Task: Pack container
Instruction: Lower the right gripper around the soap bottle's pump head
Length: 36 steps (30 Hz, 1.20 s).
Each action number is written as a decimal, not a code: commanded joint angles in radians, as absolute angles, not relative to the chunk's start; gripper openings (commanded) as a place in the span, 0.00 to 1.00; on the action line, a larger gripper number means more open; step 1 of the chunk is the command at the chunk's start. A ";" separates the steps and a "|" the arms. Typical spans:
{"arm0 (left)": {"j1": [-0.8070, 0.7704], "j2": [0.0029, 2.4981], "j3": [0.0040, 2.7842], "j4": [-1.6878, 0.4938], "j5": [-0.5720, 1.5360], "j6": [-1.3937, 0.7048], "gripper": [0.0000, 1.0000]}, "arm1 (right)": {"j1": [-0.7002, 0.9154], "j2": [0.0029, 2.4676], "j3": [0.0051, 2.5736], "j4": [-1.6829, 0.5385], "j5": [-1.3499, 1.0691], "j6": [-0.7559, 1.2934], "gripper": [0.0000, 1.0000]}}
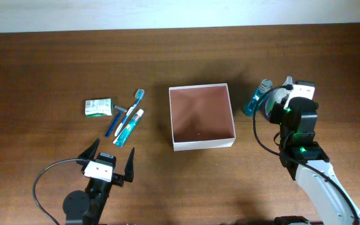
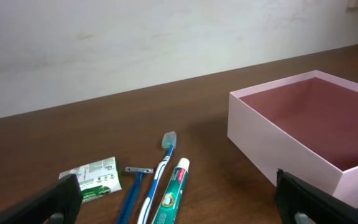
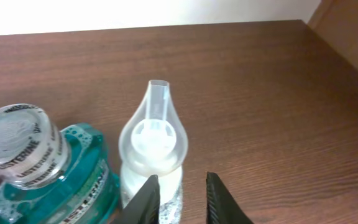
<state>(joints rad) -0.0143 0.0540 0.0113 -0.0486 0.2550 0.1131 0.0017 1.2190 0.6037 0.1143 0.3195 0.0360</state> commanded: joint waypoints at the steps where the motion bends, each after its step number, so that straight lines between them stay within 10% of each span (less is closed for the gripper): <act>1: -0.010 0.046 0.009 -0.054 0.270 0.129 1.00 | 0.007 1.222 0.606 0.124 0.360 0.004 0.19; 6: -0.010 0.046 0.009 -0.054 0.270 0.129 1.00 | 0.006 1.202 0.629 0.162 0.360 -0.056 0.20; 9: -0.010 0.046 0.009 -0.054 0.270 0.129 1.00 | 0.007 1.188 0.636 0.149 0.360 -0.052 0.67; 17: -0.010 0.046 0.009 -0.054 0.270 0.129 1.00 | 0.007 1.078 0.667 0.046 0.360 -0.154 0.93; 31: -0.010 0.046 0.009 -0.054 0.270 0.129 1.00 | 0.006 1.219 0.664 -0.047 0.353 -0.116 0.92; 36: -0.010 0.046 0.009 -0.054 0.270 0.129 1.00 | 0.004 1.266 0.664 0.049 0.352 -0.115 0.73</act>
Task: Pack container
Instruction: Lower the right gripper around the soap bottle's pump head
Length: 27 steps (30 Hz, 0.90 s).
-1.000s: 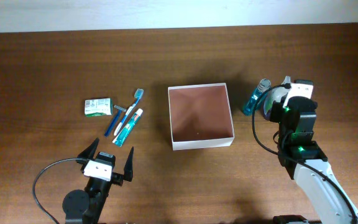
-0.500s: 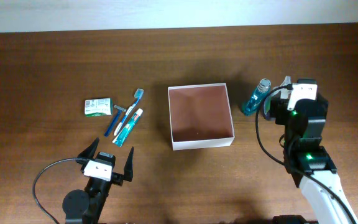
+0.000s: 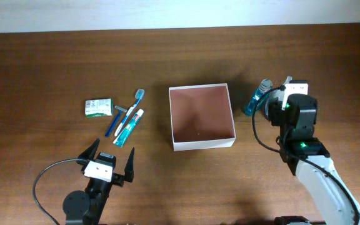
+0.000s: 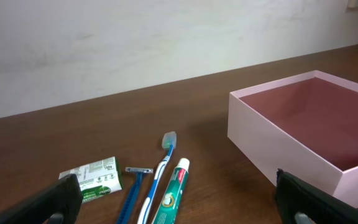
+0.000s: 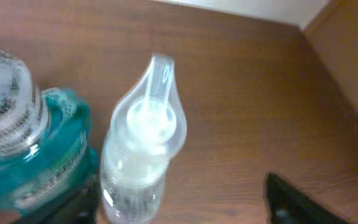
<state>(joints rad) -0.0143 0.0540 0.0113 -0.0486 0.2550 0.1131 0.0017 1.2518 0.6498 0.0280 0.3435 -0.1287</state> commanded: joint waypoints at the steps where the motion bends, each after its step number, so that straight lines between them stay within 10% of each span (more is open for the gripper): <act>1: -0.010 0.046 0.009 -0.054 0.270 0.129 1.00 | 0.004 1.273 0.664 0.049 0.353 -0.115 0.70; 16: -0.010 0.046 0.009 -0.054 0.270 0.129 1.00 | -0.053 1.374 0.664 0.172 0.344 -0.096 0.68; 22: -0.010 0.046 0.009 -0.054 0.270 0.129 1.00 | -0.053 1.374 0.666 0.205 0.298 -0.097 0.25; 27: -0.010 0.046 0.009 -0.054 0.270 0.129 1.00 | -0.053 1.356 0.672 0.205 0.296 -0.097 0.25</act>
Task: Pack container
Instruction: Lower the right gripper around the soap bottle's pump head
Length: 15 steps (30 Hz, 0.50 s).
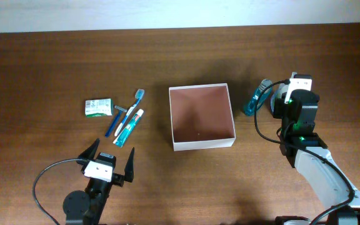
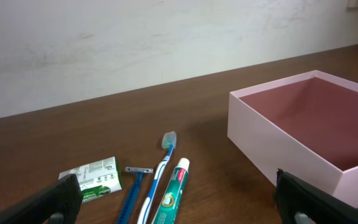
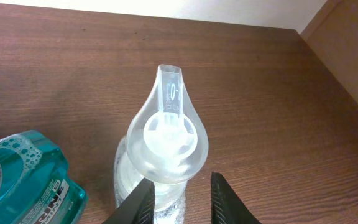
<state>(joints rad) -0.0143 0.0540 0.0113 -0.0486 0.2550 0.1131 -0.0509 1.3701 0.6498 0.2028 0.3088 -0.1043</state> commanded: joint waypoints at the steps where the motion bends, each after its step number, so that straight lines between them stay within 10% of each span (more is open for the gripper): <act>1: -0.010 0.046 0.009 -0.054 0.270 0.129 1.00 | -0.053 1.339 0.672 0.198 0.296 -0.097 0.25; 2: -0.010 0.046 0.009 -0.054 0.270 0.129 1.00 | -0.053 1.320 0.672 0.186 0.297 -0.097 0.36; 3: -0.010 0.046 0.009 -0.054 0.270 0.129 1.00 | -0.053 1.291 0.672 0.157 0.302 -0.097 0.96; 15: -0.010 0.046 0.009 -0.054 0.270 0.129 1.00 | -0.067 1.302 0.671 0.083 0.379 -0.078 0.99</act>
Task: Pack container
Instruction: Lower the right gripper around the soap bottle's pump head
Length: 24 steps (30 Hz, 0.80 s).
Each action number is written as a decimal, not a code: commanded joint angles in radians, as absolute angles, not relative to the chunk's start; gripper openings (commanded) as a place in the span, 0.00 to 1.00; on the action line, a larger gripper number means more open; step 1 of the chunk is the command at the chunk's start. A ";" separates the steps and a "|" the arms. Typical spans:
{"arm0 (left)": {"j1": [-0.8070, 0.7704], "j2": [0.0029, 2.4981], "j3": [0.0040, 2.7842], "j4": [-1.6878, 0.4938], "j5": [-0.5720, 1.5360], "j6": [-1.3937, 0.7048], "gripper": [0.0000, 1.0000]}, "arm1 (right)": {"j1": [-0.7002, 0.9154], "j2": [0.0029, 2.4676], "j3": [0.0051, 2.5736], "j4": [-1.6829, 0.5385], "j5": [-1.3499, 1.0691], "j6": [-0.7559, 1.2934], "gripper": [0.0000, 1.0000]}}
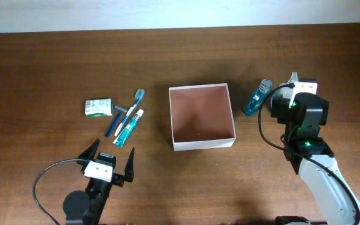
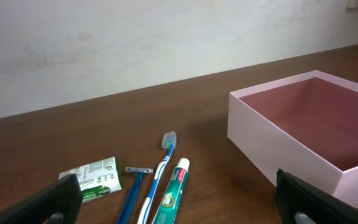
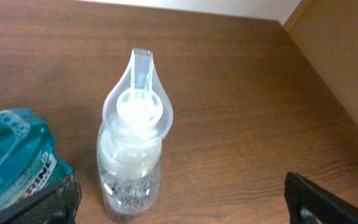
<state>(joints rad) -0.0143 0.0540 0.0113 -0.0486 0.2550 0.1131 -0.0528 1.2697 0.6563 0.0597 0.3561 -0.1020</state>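
An open pink box (image 1: 201, 144) with a brown inside stands mid-table. Right of it a teal mouthwash bottle (image 1: 257, 100) (image 3: 11, 171) and a clear bottle with a pump top (image 3: 132, 149) stand side by side. My right gripper (image 3: 191, 208) (image 1: 287, 99) is open wide, with the clear bottle's base between its fingers (image 3: 61, 199) and not touching them. On the left lie a toothbrush (image 1: 127, 111), a blue razor (image 1: 119, 117), toothpaste (image 1: 129, 128) and a green packet (image 1: 98, 107). My left gripper (image 1: 108, 164) (image 2: 178, 210) is open near the front edge, holding nothing.
The pink box's near wall (image 2: 260, 146) stands to the right in the left wrist view, with toothpaste (image 2: 173, 193), toothbrush (image 2: 160, 171), razor (image 2: 132, 190) and packet (image 2: 95, 179) ahead. The table's right edge (image 3: 303, 56) lies just beyond the bottles.
My right gripper's fingers were close in at the clear bottle's base; now they stand wide apart. The bottle still stands beside the mouthwash. The left arm has not moved.
My right gripper's fingers were narrow at the clear bottle, then wide apart, then narrow around it again, and now wide once more. The bottle has stayed on the table next to the mouthwash. Left arm and the toiletries are unchanged throughout.
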 commanded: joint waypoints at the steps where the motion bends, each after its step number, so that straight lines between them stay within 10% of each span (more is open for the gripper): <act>1: -0.010 0.046 0.009 -0.054 0.270 0.129 1.00 | -0.088 1.319 0.671 0.113 0.378 -0.044 0.99; 24: -0.010 0.046 0.009 -0.054 0.270 0.129 1.00 | -0.235 1.403 0.672 0.280 0.034 -0.247 0.99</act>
